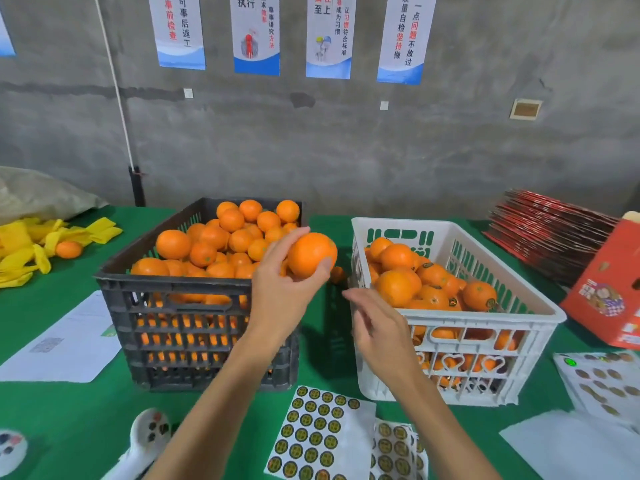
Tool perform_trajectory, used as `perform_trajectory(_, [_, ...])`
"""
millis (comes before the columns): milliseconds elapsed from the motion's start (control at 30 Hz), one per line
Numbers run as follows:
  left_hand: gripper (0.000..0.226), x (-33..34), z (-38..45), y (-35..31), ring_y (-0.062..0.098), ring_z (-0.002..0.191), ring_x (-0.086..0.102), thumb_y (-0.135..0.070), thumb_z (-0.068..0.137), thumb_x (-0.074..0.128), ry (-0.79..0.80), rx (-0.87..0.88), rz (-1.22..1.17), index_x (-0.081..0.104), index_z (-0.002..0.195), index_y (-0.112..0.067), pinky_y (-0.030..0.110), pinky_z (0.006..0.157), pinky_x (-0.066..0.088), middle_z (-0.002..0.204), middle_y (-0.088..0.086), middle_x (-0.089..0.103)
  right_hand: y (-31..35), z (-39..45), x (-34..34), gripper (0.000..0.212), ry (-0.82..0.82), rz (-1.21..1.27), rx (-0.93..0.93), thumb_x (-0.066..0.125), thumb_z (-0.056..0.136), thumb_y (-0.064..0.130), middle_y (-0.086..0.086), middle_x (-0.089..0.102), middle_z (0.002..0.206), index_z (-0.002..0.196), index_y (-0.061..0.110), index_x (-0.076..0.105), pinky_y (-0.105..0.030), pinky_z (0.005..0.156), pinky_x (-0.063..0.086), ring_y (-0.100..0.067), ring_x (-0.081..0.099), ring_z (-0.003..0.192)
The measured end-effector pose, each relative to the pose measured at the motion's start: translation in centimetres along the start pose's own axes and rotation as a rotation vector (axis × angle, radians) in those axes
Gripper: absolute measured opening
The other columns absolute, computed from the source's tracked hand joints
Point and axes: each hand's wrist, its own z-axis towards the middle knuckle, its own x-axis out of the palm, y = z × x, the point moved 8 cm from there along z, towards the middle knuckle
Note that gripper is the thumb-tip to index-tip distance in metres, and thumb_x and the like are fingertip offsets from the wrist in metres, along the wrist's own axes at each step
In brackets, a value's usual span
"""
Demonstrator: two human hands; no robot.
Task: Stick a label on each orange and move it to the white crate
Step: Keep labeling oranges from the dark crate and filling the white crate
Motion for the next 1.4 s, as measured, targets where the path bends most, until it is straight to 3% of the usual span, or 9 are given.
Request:
perform_trajectory(133, [0.054,2.4,-7.9,2.7,0.018,0.121,0.064,-0.045,0.082,0.080,0.063,-0.061,-0.020,0.062,0.133,-0.038,0.027,0.085,0.060,0.137,-0.015,0.056,-2.0,-4.2,1.6,0.034,0.186,-0.022,0.064,0.054,0.093,-0.004,-0.005,0.069,0.116,0.122,0.007,0.068,-0.020,0.092,0.046,-0.014,0.064,0.102])
perform_trajectory(267, [0.049,2.7,-14.8,9.8,0.001,0.111,0.064,-0.054,0.084,0.078,0.048,-0.427,0.047,0.057,0.129,-0.050,0.020,0.085,0.056,0.131,-0.018,0.059,-6.1,-10.1,4.9,0.030,0.459,-0.014,0.235,0.053,0.097,0.002,0.001,0.071,0.112,0.118,0.012,0.073,-0.028,0.094,0.051,-0.006,0.062,0.099])
perform_trajectory(367, [0.041,2.6,-19.0,14.5,0.007,0.102,0.069,-0.050,0.093,0.071,0.028,-0.645,0.061,0.053,0.129,-0.044,0.029,0.088,0.059,0.123,-0.009,0.065,-8.7,-13.4,6.7,0.030,0.609,-0.013,0.353,0.052,0.100,0.007,0.002,0.070,0.114,0.121,0.013,0.073,-0.028,0.099,0.048,-0.012,0.063,0.105])
perform_trajectory(467, [0.033,2.2,-20.5,17.0,0.017,0.096,0.073,-0.047,0.100,0.063,-0.021,-0.710,0.022,0.052,0.129,-0.035,0.044,0.084,0.063,0.120,-0.002,0.065,-9.3,-14.9,7.9,0.029,0.667,0.069,0.412,0.060,0.102,0.028,0.003,0.065,0.113,0.126,0.015,0.070,-0.027,0.096,0.048,-0.012,0.059,0.104])
perform_trajectory(567, [0.045,1.8,-20.8,17.8,0.014,0.102,0.068,-0.068,0.096,0.046,0.026,-0.684,0.120,0.049,0.130,-0.039,0.047,0.087,0.061,0.117,-0.016,0.061,-9.7,-15.4,8.7,0.041,0.700,0.097,0.448,0.070,0.095,0.044,0.005,0.061,0.114,0.123,0.014,0.073,-0.025,0.094,0.047,-0.011,0.058,0.103])
perform_trajectory(800, [0.062,2.0,-20.9,16.7,-0.003,0.105,0.057,-0.092,0.083,0.024,0.104,-0.597,0.251,0.038,0.128,-0.050,0.014,0.080,0.043,0.116,-0.028,0.053,-10.5,-15.6,9.2,0.020,0.607,0.187,0.590,0.079,0.088,0.038,0.004,0.062,0.094,0.100,0.023,0.083,-0.029,0.082,0.051,-0.010,0.061,0.085])
perform_trajectory(1067, [0.059,2.0,-21.0,16.8,-0.002,0.105,0.058,-0.082,0.086,0.028,0.119,-0.634,0.249,0.040,0.131,-0.046,0.019,0.080,0.044,0.117,-0.025,0.056,-10.9,-16.0,9.1,0.028,0.498,0.031,0.686,0.069,0.092,0.029,0.009,0.067,0.089,0.066,0.029,0.076,-0.032,0.079,0.053,-0.008,0.062,0.081])
perform_trajectory(1200, [0.062,2.0,-21.1,17.0,0.008,0.109,0.062,-0.082,0.089,0.027,0.127,-0.636,0.237,0.040,0.135,-0.044,0.031,0.092,0.054,0.124,-0.015,0.058,-9.8,-15.3,8.6,0.026,0.462,-0.172,0.649,0.059,0.097,0.035,0.011,0.061,0.089,0.077,0.029,0.074,-0.031,0.069,0.053,-0.009,0.059,0.076])
perform_trajectory(1400, [0.062,1.8,-19.4,14.6,-0.013,0.120,0.050,-0.086,0.092,0.031,0.145,-0.491,0.251,0.033,0.144,-0.052,-0.001,0.084,0.041,0.137,-0.026,0.049,-3.4,-11.2,5.6,0.017,0.021,-0.171,0.249,0.061,0.100,0.028,0.013,0.067,0.095,0.101,0.024,0.078,-0.019,0.071,0.052,-0.002,0.060,0.084])
